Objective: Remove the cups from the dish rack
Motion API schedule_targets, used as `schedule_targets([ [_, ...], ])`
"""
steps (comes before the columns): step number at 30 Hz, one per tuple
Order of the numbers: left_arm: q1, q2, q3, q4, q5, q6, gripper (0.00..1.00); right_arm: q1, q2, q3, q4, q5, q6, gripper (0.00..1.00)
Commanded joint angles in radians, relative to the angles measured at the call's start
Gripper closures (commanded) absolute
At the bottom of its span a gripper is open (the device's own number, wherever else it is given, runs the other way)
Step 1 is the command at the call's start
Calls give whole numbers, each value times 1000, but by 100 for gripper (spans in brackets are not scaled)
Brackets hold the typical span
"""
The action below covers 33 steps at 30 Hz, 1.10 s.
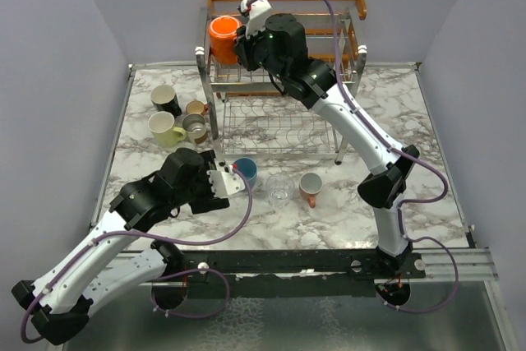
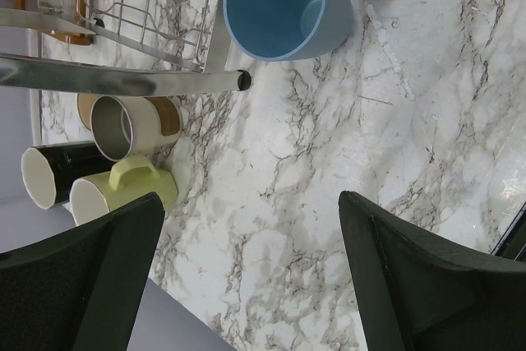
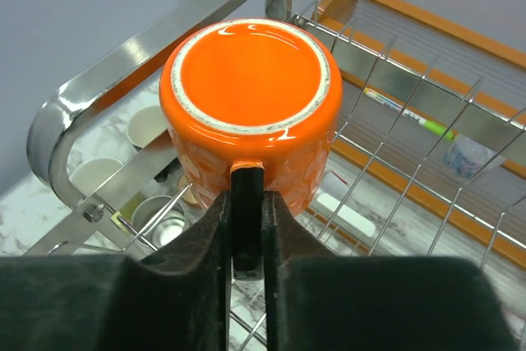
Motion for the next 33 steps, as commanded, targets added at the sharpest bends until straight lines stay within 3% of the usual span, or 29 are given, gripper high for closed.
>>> schedule_targets([
  [1,-4,-20,42,-15,-10,-19,9,-4,26,5,-50,8,-19,95],
  [3,-5,-22,42,-3,-10,-23,9,-5,2,-20,-7,20,-16,99],
  [18,-5,42,71,131,-46,-53,10,-4,-306,-265,451,96,35,99],
  [28,-4,59,89,332,-105,-90,7,-4,-503,-424,551,67,111,99],
  [33,-3,59,131,425,-75,-119,1,-5,-692,-639,587,16,202,99],
])
